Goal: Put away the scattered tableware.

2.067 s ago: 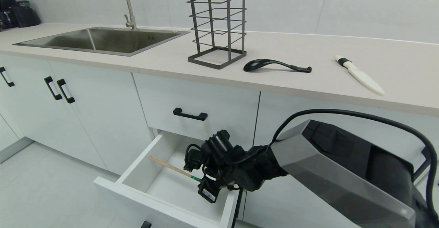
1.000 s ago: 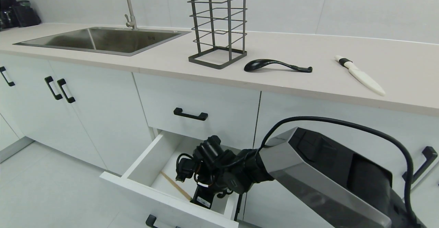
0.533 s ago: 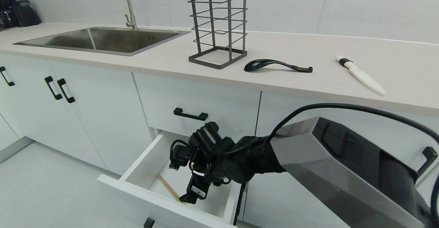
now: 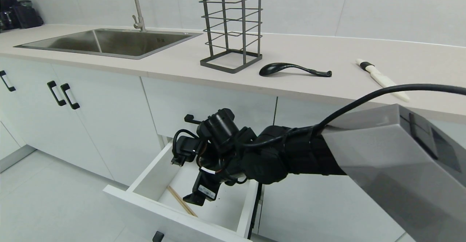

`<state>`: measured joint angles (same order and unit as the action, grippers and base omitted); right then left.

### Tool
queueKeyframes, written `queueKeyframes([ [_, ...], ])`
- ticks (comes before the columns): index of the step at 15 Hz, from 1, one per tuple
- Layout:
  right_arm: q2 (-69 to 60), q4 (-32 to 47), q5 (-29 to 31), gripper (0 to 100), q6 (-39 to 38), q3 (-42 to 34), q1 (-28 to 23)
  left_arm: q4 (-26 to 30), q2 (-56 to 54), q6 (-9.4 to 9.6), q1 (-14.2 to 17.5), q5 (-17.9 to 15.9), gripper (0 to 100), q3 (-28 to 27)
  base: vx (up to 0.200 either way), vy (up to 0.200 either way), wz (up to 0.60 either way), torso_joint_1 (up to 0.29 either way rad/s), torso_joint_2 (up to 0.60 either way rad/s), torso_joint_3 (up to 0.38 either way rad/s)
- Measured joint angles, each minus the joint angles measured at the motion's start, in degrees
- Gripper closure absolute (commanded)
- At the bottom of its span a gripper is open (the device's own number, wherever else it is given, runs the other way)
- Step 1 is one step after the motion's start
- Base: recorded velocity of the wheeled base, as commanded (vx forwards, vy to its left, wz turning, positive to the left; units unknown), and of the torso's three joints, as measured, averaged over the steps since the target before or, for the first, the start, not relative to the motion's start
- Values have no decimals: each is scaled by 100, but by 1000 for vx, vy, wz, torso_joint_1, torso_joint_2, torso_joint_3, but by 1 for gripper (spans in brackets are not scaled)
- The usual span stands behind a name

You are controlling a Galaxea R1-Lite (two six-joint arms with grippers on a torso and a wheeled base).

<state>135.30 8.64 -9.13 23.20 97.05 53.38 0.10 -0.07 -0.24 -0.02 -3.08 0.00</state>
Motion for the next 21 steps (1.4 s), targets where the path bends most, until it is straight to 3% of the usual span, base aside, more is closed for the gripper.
queueKeyframes([
  [12,-1441,-93,233,0,-178,-1434,61,0,0,2,0,0,0,0,0,0,0,0,0,0],
  [19,-2361,-1904,188,0,-1300,-2972,67,0,0,2,0,0,0,0,0,0,0,0,0,0],
  [21,-2582,-2758,191,0,-1603,-3424,59,0,0,2,2,2,0,0,0,0,0,0,0,0],
])
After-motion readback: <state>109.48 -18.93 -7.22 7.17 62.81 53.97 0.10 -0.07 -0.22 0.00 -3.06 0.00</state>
